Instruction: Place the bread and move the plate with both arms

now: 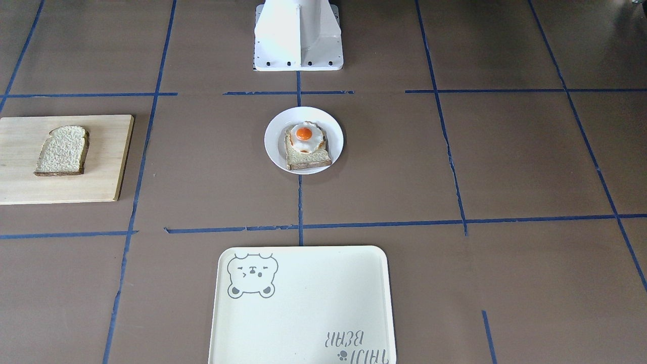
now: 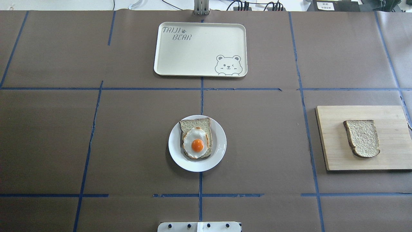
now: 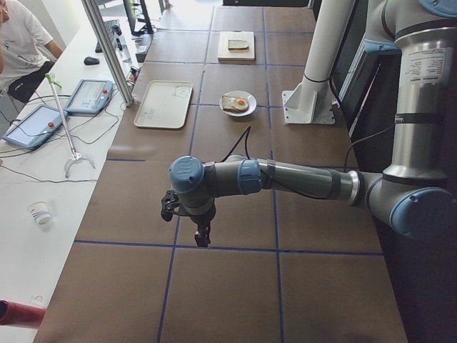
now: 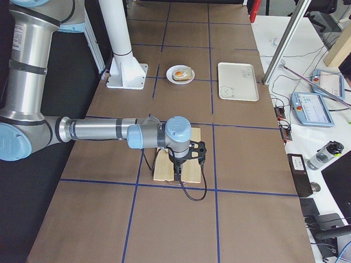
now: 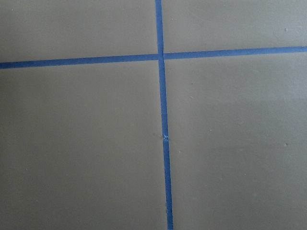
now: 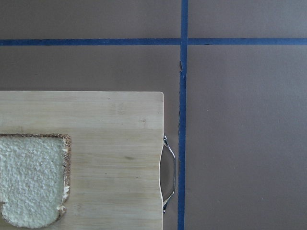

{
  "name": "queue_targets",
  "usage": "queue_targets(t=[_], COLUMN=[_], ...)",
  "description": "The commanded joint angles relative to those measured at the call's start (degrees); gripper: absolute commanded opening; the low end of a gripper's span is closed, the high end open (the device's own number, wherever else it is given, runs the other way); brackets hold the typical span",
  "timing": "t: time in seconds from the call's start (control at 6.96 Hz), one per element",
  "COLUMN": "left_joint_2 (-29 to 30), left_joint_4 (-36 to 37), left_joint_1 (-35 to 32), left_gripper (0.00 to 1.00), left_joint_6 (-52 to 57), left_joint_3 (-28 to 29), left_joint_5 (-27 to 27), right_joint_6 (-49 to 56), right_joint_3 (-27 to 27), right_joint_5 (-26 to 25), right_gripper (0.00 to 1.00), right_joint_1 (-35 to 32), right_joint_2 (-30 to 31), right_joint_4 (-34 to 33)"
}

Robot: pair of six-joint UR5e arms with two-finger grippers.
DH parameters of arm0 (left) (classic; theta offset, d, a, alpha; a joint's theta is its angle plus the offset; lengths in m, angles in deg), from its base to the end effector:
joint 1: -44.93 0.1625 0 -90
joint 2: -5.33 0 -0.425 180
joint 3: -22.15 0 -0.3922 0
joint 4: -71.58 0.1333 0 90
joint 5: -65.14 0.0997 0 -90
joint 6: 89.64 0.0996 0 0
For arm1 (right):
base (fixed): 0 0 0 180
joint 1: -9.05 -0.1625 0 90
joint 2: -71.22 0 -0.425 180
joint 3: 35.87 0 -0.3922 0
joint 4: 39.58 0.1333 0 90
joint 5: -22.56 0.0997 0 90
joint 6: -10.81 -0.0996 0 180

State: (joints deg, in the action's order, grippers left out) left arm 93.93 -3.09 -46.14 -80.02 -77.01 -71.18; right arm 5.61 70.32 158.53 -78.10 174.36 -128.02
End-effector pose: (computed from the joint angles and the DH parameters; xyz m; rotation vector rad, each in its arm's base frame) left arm -0.0700 -0.4668 0.6157 -0.0491 0.8155 0.0874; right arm 0.0417 -0.4025 0.6165 0.0196 -0.8052 0.0065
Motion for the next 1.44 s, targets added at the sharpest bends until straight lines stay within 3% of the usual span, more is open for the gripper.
queue_targets(t=[0.0,0.86,1.29], left_joint_2=[-0.01,-0.27,-0.27], left_joint_4=[-0.13,-0.57,-0.65], left_joint_1=[0.10,0.10,0.10], left_gripper=[1.00,1.00,1.00], left_joint_6=[0.05,-0.39,-0.39], left_joint_3=[0.03,-0.41,-0.67], left_joint_5=[0.01,-0.08,-0.17], right_joint_6=[0.01,0.54,0.02], right_joint_3=[-0.19,-0.20,-0.45], right_joint_5=[-0.35,0.17,1.65], right_gripper=[1.00,1.00,1.00], right_joint_1=[-0.39,-0.13,4.78], right_joint_2=[-0.39,-0.22,-0.31], right_joint_4=[0.02,0.73,3.87])
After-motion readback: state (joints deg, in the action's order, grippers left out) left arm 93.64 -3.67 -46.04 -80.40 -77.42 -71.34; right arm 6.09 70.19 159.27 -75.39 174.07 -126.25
